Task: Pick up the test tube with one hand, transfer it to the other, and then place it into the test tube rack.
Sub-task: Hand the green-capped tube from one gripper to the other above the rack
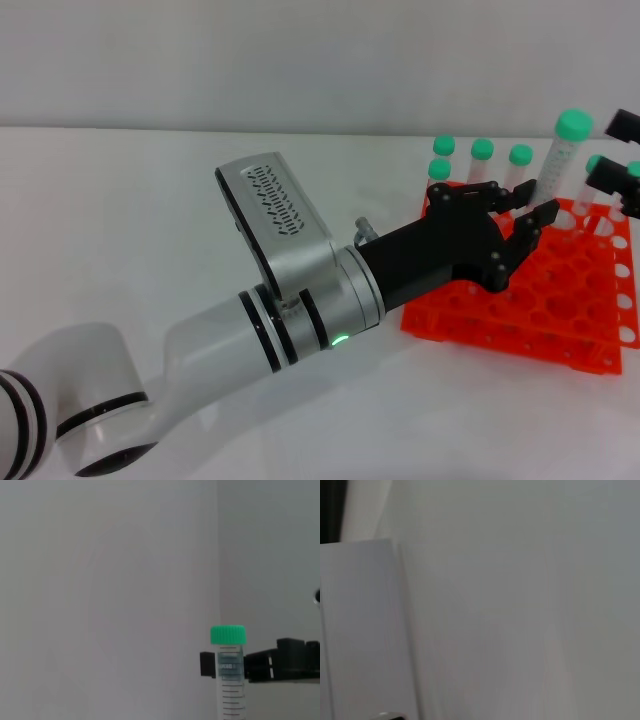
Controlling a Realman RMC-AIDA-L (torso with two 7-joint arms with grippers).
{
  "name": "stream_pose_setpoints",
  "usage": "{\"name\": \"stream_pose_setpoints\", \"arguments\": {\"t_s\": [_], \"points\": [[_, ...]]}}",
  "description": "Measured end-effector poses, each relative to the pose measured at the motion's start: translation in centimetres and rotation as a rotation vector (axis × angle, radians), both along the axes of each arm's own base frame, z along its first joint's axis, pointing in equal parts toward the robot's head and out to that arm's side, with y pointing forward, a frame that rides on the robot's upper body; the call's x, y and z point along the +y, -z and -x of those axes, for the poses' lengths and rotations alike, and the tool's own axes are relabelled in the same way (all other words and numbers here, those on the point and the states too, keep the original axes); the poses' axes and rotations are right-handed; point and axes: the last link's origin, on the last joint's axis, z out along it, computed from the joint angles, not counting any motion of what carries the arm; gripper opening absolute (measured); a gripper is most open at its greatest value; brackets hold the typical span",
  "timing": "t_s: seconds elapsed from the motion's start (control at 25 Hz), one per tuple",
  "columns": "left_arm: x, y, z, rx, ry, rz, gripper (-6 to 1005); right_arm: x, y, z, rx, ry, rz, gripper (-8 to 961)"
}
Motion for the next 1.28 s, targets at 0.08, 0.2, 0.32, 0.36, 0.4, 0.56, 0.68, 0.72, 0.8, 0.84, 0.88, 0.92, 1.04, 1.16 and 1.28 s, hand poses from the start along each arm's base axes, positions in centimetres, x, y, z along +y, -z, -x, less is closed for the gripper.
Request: {"name": "stream_pose_setpoints", "arguments": {"t_s": [0.08, 0.2, 0.32, 0.36, 0.4, 0.56, 0.68, 0.72, 0.8, 0.84, 0.88, 0.92, 1.04, 1.16, 1.28], "points": [[0.0, 0.0, 0.0, 0.002, 0.0, -0.001, 220, 0.4, 0.1, 0.5, -0.009, -0.013, 0.012, 784], [0.1, 0.0, 0.0, 0.004, 0.001, -0.003, 221, 0.8, 0.4, 1.1, -0.028, -0.034, 0.029, 779], [0.2, -0.1, 0.0, 0.002, 0.0, -0.005, 223, 1.0, 1.0, 1.6, -0.048, -0.046, 0.051, 775], [0.2, -0.1, 0.0, 0.001, -0.001, -0.006, 223, 1.1, 1.2, 1.7, -0.052, -0.049, 0.057, 773], [0.2, -0.1, 0.0, 0.0, -0.001, -0.007, 224, 1.1, 1.4, 1.9, -0.055, -0.052, 0.063, 772], [0.2, -0.1, -0.1, 0.0, 0.0, -0.006, 225, 1.3, 2.1, 2.3, -0.05, -0.054, 0.069, 766], [0.2, -0.1, -0.1, -0.001, 0.001, -0.006, 227, 1.4, 2.3, 2.5, -0.049, -0.055, 0.069, 762], [0.2, -0.1, -0.1, -0.001, 0.001, -0.005, 227, 1.5, 2.3, 2.5, -0.05, -0.052, 0.068, 760], [0.1, 0.0, -0.1, -0.002, -0.001, -0.004, 228, 1.5, 2.4, 2.5, -0.05, -0.048, 0.066, 757], [0.1, 0.0, -0.1, -0.003, -0.001, -0.004, 229, 1.6, 2.4, 2.5, -0.05, -0.046, 0.065, 756], [0.1, 0.0, -0.1, -0.003, -0.002, -0.004, 229, 1.6, 2.4, 2.5, -0.05, -0.045, 0.064, 754], [0.1, 0.0, -0.1, -0.003, -0.002, -0.004, 229, 1.6, 2.4, 2.5, -0.05, -0.045, 0.062, 753], [0.1, 0.0, -0.1, -0.004, -0.003, -0.004, 231, 1.6, 2.4, 2.5, -0.049, -0.045, 0.055, 748], [0.1, 0.0, -0.1, -0.003, -0.004, -0.003, 232, 1.6, 2.3, 2.4, -0.042, -0.042, 0.044, 744], [0.1, 0.0, 0.0, -0.002, -0.005, -0.003, 233, 1.7, 2.1, 2.5, -0.034, -0.042, 0.034, 607]]}}
